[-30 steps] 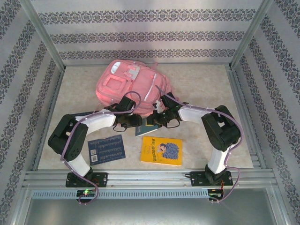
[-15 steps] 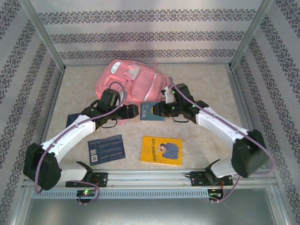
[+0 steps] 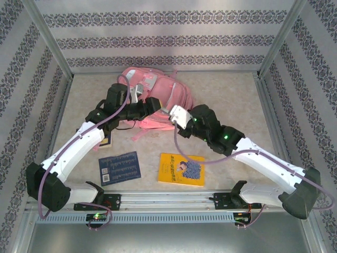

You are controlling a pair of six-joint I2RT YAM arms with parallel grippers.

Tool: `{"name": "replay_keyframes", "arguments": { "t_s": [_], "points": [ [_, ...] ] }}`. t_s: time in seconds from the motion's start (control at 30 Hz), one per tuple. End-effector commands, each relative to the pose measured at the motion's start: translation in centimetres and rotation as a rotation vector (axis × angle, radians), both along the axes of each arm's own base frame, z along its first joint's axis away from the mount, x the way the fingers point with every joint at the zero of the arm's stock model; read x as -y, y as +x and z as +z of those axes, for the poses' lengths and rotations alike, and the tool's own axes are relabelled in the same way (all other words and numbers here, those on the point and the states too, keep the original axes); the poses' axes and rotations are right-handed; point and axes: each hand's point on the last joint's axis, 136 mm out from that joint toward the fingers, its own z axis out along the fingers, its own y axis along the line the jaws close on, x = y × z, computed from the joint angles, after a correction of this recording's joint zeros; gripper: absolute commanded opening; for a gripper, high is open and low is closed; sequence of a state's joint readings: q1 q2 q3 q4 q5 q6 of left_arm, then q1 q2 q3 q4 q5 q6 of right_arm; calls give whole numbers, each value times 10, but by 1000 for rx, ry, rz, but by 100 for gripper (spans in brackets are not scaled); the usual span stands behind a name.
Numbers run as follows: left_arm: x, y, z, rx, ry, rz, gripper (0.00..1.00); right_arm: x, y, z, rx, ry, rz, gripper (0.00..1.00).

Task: Pack the student bag

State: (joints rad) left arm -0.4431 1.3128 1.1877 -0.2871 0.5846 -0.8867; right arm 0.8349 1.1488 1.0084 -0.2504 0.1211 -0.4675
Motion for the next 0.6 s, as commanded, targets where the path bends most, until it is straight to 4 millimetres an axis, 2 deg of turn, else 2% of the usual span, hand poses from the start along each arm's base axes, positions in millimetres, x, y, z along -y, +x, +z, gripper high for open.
{"name": "replay_keyframes", "arguments": {
  "t_s": [0.0, 0.17, 0.4, 0.5, 0.57],
  "points": [
    [12, 4, 42, 10, -140, -33, 67, 18, 12, 24, 307, -229, -35, 3],
    [23, 9, 32, -67, -209, -56, 67, 14, 8, 28, 417, -313, -22, 4],
    [29, 17, 27, -110, -250, -45, 68, 7, 5, 31, 502, -371, -12, 6],
    [32, 23, 25, -126, -275, -39, 64, 3, 4, 33, 530, -378, -10, 6],
    [35, 26, 24, -132, -287, -41, 57, 0, 2, 32, 538, -387, -4, 6]
  ]
}}
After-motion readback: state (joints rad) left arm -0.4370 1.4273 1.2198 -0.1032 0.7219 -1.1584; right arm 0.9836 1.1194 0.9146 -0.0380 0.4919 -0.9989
